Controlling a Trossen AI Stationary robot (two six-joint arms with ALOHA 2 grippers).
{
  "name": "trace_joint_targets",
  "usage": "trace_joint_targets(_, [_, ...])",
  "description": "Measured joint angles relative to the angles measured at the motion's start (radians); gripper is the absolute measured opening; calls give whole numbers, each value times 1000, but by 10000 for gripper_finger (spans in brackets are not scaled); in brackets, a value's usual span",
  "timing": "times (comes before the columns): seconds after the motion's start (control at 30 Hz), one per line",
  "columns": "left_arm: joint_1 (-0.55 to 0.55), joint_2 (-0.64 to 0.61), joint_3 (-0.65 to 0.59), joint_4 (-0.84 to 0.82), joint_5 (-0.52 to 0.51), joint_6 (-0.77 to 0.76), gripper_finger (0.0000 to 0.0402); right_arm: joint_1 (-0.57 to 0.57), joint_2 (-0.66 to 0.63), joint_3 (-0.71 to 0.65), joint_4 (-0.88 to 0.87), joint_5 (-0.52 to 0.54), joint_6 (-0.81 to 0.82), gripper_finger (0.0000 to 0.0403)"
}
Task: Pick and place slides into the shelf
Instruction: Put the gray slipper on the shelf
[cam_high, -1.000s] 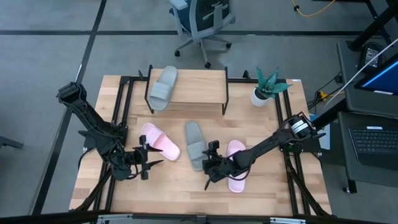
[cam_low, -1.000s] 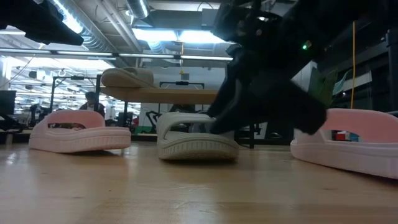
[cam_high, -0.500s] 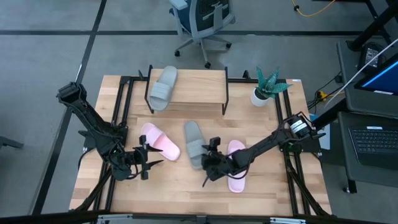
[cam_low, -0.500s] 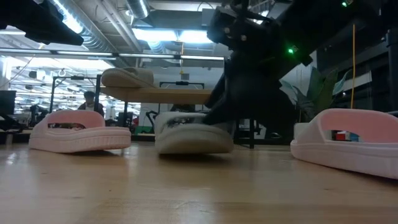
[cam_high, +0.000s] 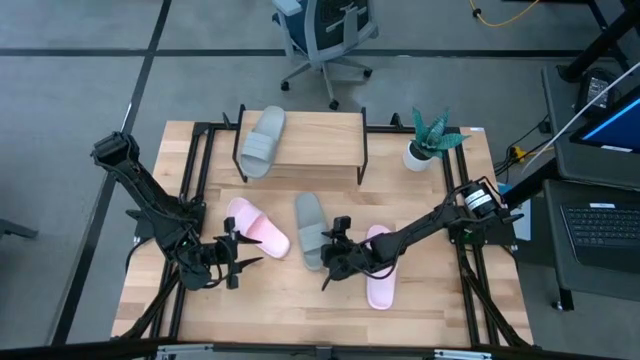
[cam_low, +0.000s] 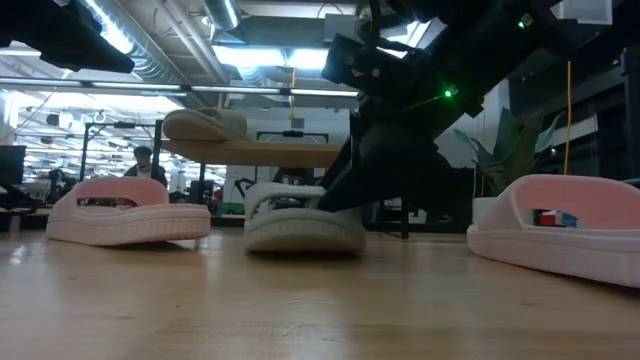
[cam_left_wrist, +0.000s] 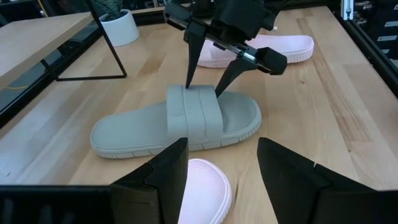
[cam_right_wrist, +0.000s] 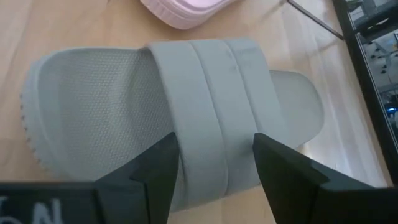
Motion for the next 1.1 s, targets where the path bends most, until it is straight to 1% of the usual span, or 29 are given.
trace_joint_targets(0.17, [0,0,0,0,0,0,185,0,0,-1,16,20,-24,201])
trace_joint_targets(0.3, [0,0,0,0,0,0,185,-2,0,-2,0,46,-20,173])
trace_joint_targets(0.43, [0,0,0,0,0,0,185,-1,0,-2,1,58,-19,133])
trace_joint_targets(0.73, [0,0,0,0,0,0,185,-2,0,-2,4,60,-22,19])
trace_joint_targets(0.8, [0,0,0,0,0,0,185,-2,0,-2,3,65,-22,11])
trace_joint_targets(0.9, [0,0,0,0,0,0,185,-2,0,-2,4,83,-18,12])
trace_joint_targets(1.1, [0,0,0,0,0,0,185,-2,0,14,15,87,-18,8])
